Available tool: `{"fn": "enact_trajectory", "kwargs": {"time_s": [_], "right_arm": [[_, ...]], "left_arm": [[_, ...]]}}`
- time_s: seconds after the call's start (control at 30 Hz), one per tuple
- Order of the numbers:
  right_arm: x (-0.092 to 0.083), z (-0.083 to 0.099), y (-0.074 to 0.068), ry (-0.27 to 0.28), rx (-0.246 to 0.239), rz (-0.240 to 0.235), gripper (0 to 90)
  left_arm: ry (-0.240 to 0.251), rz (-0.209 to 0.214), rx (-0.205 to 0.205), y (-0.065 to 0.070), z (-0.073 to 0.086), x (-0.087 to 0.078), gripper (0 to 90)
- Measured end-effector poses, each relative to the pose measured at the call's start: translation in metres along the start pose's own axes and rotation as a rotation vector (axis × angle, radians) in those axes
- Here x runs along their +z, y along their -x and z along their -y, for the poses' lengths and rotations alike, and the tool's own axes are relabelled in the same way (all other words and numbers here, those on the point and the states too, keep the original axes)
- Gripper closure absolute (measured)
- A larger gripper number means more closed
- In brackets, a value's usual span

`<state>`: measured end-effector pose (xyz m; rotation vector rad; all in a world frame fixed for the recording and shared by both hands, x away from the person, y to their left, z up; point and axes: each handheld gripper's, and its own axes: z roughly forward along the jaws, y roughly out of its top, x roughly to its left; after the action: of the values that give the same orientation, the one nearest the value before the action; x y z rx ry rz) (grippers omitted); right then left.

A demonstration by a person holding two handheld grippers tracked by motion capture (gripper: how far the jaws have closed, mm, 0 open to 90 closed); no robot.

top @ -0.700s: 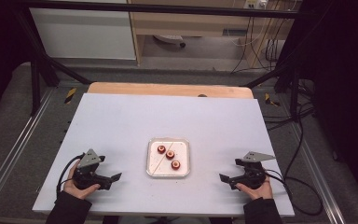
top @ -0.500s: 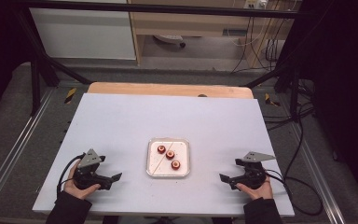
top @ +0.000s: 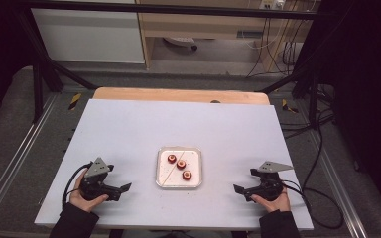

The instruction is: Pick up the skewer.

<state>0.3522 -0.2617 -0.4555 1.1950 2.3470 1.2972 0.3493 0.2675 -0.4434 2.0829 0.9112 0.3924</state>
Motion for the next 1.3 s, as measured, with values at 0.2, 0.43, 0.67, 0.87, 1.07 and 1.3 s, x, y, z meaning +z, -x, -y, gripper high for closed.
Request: {"fn": "enact_trajectory", "kwargs": {"time_s": [0.2,0.43,0.67,0.87,1.07,1.3], "right_arm": [[0.000,0.000,0.000,0.004,-0.002,-0.002,0.7],[0.000,0.000,0.000,0.001,-0.003,0.000,0.6],[0.000,0.000,0.000,-0.003,0.000,-0.001,0.7],[0.000,0.000,0.000,-0.001,0.001,0.001,0.6],[0.000,0.000,-0.001,-0.005,0.004,0.000,0.7],[0.000,0.000,0.000,-0.004,0.001,0.002,0.6]], "left_arm": [[-0.006,-0.002,0.003,0.003,-0.002,0.002,3.5],[-0.012,-0.006,0.005,0.007,-0.007,0.003,3.5],[-0.009,-0.009,0.003,0.014,-0.014,0.005,3.6],[-0.016,-0.009,0.000,0.019,-0.017,0.008,3.8],[-0.024,-0.018,-0.001,0.025,-0.025,0.010,3.9],[-0.021,-0.018,0.001,0.036,-0.041,0.016,4.9]]}}
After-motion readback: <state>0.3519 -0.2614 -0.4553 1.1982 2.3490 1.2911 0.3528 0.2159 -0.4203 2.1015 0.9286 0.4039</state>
